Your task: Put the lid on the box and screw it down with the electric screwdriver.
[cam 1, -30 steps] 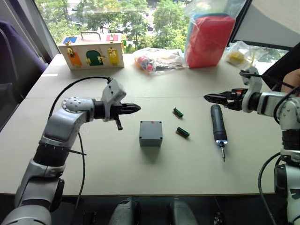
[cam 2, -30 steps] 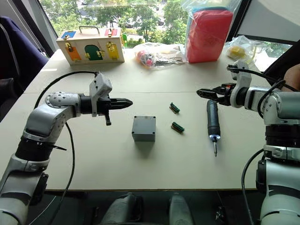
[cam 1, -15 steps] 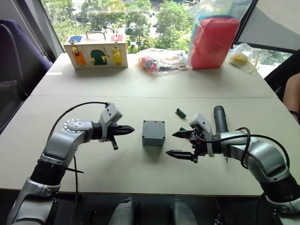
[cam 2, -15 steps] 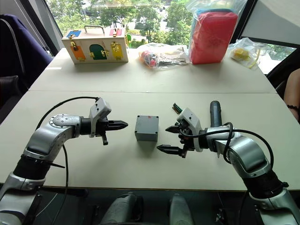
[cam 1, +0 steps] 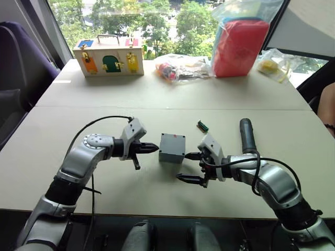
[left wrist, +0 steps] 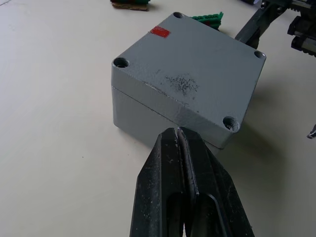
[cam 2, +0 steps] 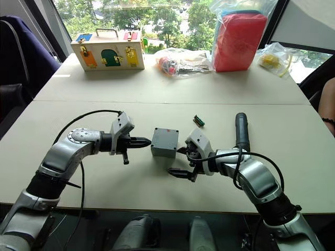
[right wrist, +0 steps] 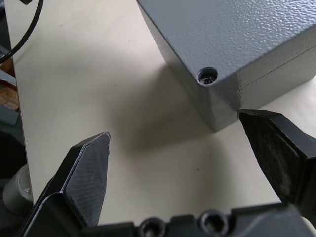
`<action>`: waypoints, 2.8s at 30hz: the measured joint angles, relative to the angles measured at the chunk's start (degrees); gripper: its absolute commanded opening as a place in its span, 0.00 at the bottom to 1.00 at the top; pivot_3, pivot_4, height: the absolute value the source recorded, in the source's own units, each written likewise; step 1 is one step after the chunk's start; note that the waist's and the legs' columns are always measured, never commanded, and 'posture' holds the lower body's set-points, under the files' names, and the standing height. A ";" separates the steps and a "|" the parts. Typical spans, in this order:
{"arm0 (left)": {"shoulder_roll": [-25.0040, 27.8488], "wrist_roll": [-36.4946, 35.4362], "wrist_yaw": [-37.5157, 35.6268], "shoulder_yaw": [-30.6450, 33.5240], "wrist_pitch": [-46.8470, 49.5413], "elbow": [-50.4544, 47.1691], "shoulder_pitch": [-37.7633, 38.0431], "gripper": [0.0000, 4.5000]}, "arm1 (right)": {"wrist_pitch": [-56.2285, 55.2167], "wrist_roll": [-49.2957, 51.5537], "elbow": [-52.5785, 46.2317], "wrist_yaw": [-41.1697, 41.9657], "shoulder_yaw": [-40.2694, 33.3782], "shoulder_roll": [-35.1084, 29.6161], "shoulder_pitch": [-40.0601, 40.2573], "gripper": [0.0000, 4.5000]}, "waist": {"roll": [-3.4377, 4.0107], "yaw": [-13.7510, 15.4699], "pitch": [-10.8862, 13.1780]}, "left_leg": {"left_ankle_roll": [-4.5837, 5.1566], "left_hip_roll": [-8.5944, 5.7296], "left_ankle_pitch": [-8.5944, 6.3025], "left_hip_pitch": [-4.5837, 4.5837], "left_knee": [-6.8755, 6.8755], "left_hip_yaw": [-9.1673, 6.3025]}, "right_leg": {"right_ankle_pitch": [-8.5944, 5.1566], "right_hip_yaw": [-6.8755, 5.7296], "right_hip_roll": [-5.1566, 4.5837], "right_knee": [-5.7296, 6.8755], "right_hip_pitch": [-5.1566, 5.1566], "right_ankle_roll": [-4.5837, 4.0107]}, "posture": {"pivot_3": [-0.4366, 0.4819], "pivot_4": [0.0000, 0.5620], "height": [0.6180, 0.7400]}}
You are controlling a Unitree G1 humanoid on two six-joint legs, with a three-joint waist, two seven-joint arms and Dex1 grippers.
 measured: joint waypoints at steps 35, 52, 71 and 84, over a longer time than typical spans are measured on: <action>-3.42 5.25 6.70 -1.16 -2.52 0.23 0.96 0.00 | -20.84 -16.38 19.47 13.15 6.70 -1.70 -12.47 0.99 | -0.04 0.05 0.02 | -0.02 0.00 0.01 0.01 0.05 0.00 | 0.01 -0.04 0.12 0.03 0.03 0.01 | 0.48 0.27 1.00; -3.56 6.21 5.73 -1.12 -4.23 1.93 -0.26 0.00 | -10.88 -15.21 9.47 10.02 4.40 -0.33 -7.92 0.99 | -0.04 0.00 0.02 | -0.03 0.01 0.02 0.01 0.05 -0.01 | 0.01 -0.03 0.10 0.03 0.02 0.01 | 0.48 0.27 1.00; 3.03 -3.66 -0.74 5.92 4.25 -3.90 -3.28 0.00 | -10.14 -8.52 22.07 7.43 -11.62 -0.53 -18.93 0.99 | -0.06 -0.24 0.03 | -0.07 0.02 0.04 0.07 0.01 -0.02 | 0.00 -0.03 0.08 0.02 0.06 0.00 | 0.48 0.27 1.00; 1.38 -6.34 1.32 7.53 5.78 -4.59 -4.50 0.00 | -30.16 -18.60 60.51 -0.25 -9.29 10.12 -28.81 0.61 | -0.05 -1.59 0.03 | -0.47 0.00 0.28 0.04 -0.08 0.07 | 0.01 0.00 0.18 0.03 0.01 0.02 | 0.48 0.27 1.00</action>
